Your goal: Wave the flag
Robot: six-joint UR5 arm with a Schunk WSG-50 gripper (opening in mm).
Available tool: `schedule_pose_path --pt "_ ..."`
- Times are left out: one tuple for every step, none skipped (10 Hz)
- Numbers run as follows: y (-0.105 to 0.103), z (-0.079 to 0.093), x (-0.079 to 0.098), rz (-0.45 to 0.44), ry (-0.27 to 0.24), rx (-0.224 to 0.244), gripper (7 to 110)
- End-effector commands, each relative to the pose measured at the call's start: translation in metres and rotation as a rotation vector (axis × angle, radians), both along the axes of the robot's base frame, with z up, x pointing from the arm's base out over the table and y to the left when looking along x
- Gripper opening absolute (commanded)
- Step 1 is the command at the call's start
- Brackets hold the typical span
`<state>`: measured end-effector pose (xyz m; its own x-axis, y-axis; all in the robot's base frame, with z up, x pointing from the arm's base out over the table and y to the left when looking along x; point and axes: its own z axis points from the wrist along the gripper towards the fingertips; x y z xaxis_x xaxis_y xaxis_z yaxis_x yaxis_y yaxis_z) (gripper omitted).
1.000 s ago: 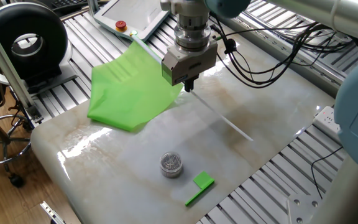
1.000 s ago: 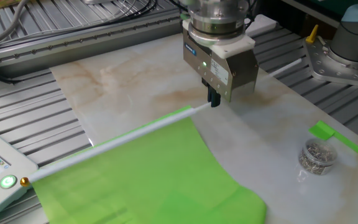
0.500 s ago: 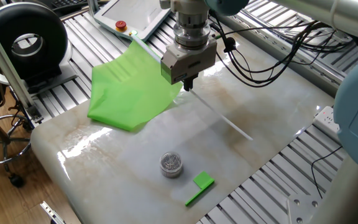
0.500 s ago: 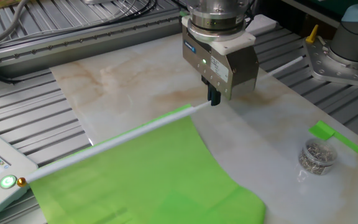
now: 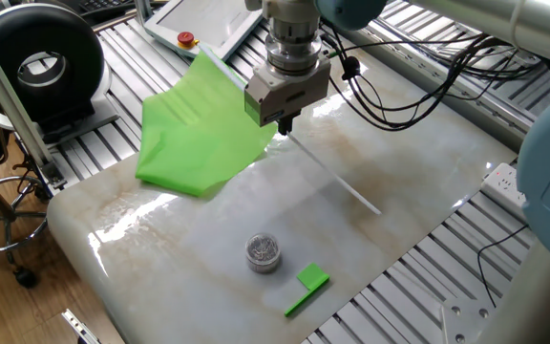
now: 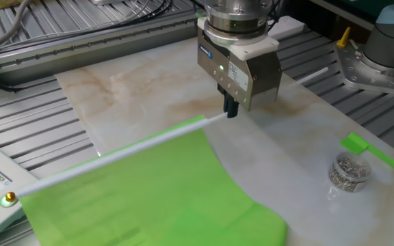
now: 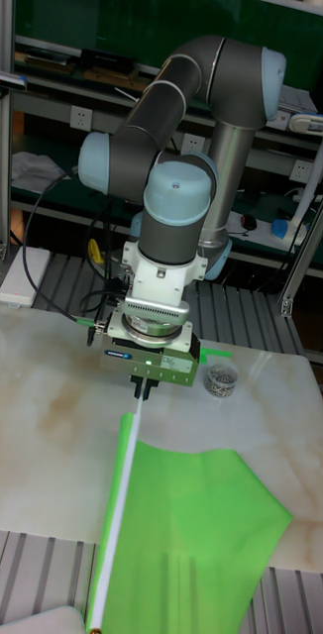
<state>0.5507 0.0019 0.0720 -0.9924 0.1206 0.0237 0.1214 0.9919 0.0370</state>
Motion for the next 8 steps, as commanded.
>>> schedule_pose_path --pt "0.0016 0.0015 0.0122 -0.022 -0.047 0.010 7" --pt "-0.0003 0.0014 0.0137 -0.022 -0.053 0.003 7" --pt "0.0016 0.0015 0.0133 -0.025 -0.051 0.011 7" --pt "-0.0003 0.0014 0.0137 -0.027 -0.053 0.003 7" --pt "-0.0011 0.0014 0.0129 -0.027 -0.050 0.000 7" --pt "-0.0015 0.0013 0.0106 -0.023 -0.041 -0.002 7" --pt "-0.0030 0.0012 0.0083 -0.020 -0.031 -0.008 7" --pt "-0.0038 0.0011 0.0060 -0.016 -0.022 -0.011 7"
